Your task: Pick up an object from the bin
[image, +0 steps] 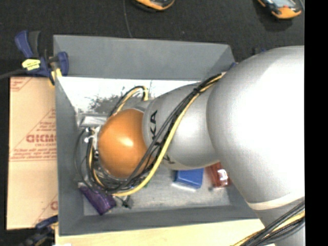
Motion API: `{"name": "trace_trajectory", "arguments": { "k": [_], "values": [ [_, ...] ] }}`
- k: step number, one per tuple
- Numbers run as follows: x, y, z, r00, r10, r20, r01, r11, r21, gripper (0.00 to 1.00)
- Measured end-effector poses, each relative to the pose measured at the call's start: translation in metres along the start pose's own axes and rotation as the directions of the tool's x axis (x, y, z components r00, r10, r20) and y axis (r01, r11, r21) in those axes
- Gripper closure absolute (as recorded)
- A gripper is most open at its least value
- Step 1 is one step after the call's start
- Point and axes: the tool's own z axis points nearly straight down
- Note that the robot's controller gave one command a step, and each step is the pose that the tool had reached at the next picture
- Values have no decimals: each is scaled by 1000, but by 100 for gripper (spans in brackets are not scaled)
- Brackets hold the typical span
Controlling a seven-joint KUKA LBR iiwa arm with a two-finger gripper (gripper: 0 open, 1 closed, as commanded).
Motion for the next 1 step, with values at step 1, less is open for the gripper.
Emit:
{"name": "trace_trajectory", "arguments": {
  "k": [1],
  "values": [
    [-4,-1,-2,933,-360,9,360,933,9,100]
  ]
}}
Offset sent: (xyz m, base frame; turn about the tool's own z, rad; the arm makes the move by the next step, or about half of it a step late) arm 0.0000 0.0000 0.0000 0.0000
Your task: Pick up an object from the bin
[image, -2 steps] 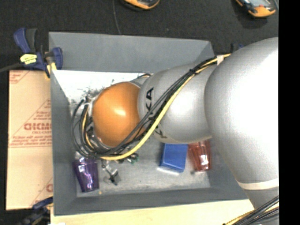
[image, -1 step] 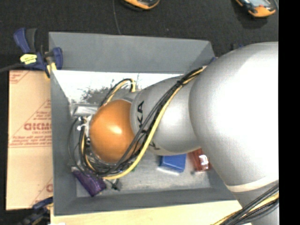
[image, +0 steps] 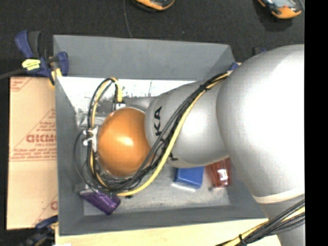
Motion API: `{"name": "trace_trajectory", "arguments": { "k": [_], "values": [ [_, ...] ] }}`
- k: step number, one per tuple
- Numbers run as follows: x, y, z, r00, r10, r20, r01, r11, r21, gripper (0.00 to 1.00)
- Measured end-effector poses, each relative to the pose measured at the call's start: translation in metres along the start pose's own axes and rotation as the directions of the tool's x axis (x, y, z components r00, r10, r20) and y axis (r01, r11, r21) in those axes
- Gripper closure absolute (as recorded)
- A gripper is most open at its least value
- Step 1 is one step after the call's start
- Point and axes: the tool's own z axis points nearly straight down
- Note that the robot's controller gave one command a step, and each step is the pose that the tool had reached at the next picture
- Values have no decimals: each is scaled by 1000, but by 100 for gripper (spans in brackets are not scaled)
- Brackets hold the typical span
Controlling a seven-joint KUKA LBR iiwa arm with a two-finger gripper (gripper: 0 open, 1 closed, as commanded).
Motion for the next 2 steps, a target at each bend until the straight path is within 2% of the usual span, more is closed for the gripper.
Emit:
{"name": "trace_trajectory", "arguments": {
  "k": [2],
  "values": [
    [0,-2,-9,1000,4,3,-4,1000,4,100]
  ]
}}
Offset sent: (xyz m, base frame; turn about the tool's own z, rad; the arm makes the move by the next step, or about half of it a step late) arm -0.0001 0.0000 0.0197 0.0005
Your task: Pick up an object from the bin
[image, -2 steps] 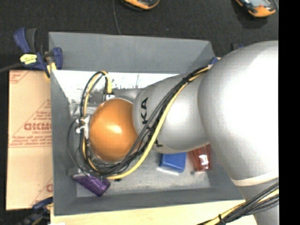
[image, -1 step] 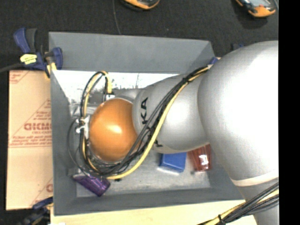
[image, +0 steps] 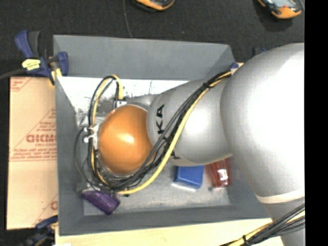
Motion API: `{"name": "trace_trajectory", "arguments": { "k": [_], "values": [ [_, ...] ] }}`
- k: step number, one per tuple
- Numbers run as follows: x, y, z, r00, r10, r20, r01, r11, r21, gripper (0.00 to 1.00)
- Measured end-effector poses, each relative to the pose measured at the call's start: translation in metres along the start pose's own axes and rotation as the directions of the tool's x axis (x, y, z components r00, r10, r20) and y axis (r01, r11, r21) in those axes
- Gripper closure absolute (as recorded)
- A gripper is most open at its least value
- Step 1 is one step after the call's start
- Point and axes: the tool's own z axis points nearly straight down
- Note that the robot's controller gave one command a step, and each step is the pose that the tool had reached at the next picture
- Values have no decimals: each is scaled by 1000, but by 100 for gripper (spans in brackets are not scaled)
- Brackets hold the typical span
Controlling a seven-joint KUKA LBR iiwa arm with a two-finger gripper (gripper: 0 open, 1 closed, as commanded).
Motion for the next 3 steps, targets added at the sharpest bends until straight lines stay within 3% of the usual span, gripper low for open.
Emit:
{"name": "trace_trajectory", "arguments": {
  "k": [3],
  "values": [
    [-1,-1,-21,1000,6,5,-6,1000,3,100]
  ]
}}
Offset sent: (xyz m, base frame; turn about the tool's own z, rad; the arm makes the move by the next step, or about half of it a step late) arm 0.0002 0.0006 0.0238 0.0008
